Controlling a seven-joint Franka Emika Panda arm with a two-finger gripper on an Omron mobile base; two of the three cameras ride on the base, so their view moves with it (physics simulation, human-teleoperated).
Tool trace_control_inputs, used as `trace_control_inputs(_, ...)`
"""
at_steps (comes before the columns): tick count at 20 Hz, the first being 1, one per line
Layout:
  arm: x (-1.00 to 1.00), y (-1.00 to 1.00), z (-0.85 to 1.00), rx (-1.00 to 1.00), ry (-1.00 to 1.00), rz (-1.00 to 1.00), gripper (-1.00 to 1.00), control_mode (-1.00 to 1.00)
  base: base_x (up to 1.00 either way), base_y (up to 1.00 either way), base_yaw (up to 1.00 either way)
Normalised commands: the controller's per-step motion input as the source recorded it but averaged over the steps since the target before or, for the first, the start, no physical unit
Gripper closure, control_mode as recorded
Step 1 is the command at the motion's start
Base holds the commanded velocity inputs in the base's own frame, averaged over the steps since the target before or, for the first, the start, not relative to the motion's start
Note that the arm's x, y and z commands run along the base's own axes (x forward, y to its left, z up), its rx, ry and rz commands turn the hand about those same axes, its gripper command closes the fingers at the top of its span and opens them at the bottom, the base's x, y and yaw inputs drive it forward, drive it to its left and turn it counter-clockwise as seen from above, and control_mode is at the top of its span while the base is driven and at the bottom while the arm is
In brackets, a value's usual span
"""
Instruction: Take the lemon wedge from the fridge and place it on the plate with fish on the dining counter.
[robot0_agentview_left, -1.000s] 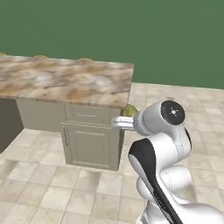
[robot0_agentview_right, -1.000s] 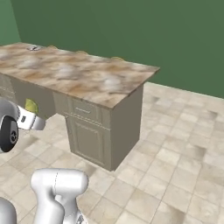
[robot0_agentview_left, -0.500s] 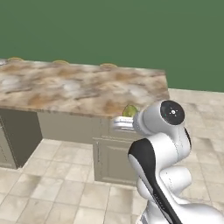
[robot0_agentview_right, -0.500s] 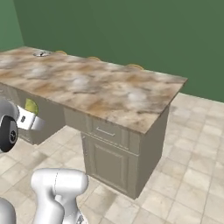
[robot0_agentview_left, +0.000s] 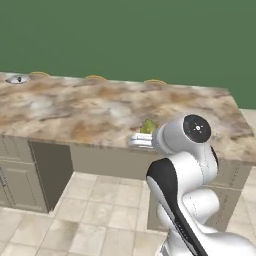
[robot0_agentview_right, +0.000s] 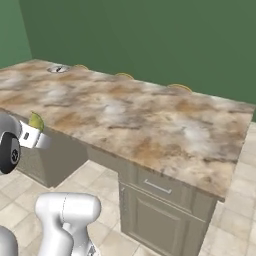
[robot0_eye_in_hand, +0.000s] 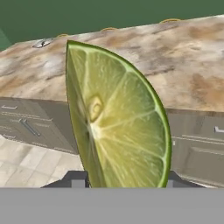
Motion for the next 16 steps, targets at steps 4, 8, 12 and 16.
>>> trace_control_inputs(4,0.0,0.0,0.0,0.0,0.0,0.0,1.0,1.0,1.0,1.0,0.0)
trace_control_inputs(8,0.0,0.0,0.0,0.0,0.0,0.0,1.0,1.0,1.0,1.0,0.0)
trace_control_inputs(12,0.0,0.0,0.0,0.0,0.0,0.0,1.0,1.0,1.0,1.0,-0.01)
trace_control_inputs(16,0.0,0.0,0.0,0.0,0.0,0.0,1.0,1.0,0.9,1.0,-0.01)
